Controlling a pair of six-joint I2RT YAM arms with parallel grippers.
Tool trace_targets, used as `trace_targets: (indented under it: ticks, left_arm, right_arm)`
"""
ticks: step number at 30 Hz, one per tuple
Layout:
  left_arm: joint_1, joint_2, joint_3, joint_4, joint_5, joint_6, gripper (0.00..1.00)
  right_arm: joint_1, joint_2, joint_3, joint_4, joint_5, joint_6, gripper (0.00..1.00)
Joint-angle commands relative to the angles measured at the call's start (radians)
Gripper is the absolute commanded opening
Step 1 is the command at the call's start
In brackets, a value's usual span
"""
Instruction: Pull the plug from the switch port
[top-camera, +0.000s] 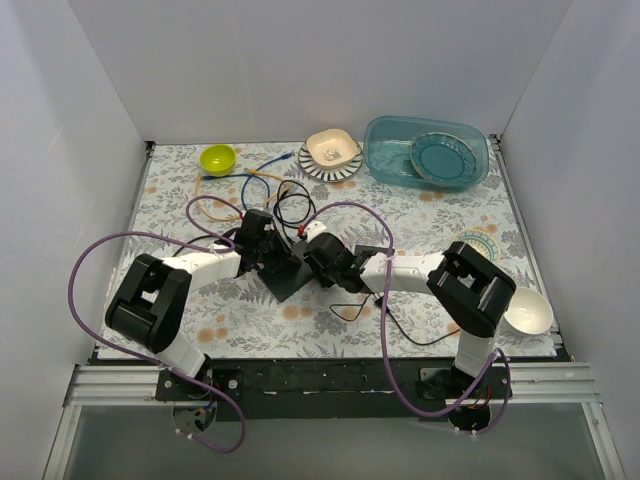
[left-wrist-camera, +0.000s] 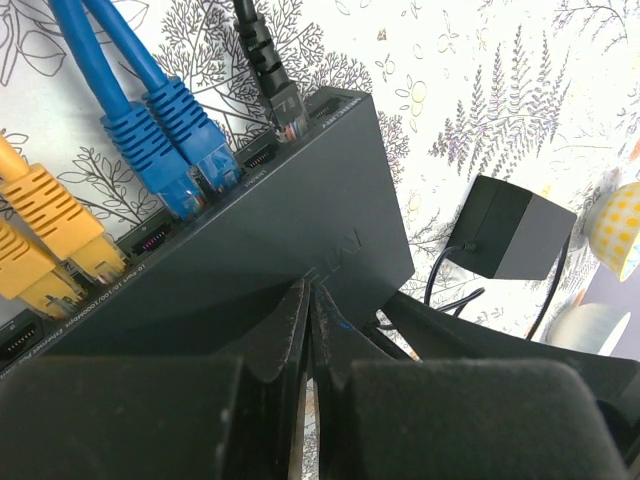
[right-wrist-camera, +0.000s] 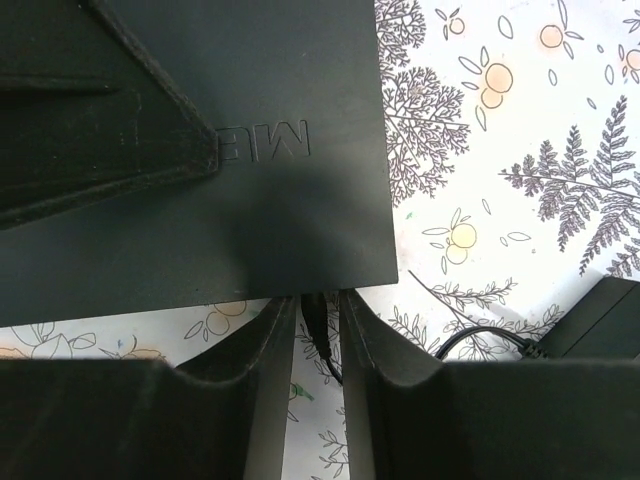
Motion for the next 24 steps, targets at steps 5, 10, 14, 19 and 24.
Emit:
trace_targets:
  ticks: [5,10,14,19,24]
  left_arm:
    - [0.001,0.035,-0.073,-0.109,-0.025,0.046,0.0]
    - [0.001,0.032,-0.089,-0.103,-0.019,0.049,0.0]
    - [0.001,0.015,-0.099,-0.097,-0.012,0.049,0.0]
    - [0.001,0.006,-0.108,0.001,0.172,0.02,0.0]
    - [-0.048,0.015,-0.07,0.057,0.268,-0.002,0.0]
  right_arm:
    - [-0.006,0.054,-0.02,0.025,0.067,-0.017,0.3]
    - [-0.006,0.048,-0.016,0.04,0.081,-0.04,0.2]
    - [-0.005,0.042,-0.02,0.034,0.08,-0.046,0.01]
    - [-0.003,0.023,-0.058,0.022,0.057,-0.031,0.01]
    - [-0.003,0.012,-0.089,0.008,0.017,0.004,0.01]
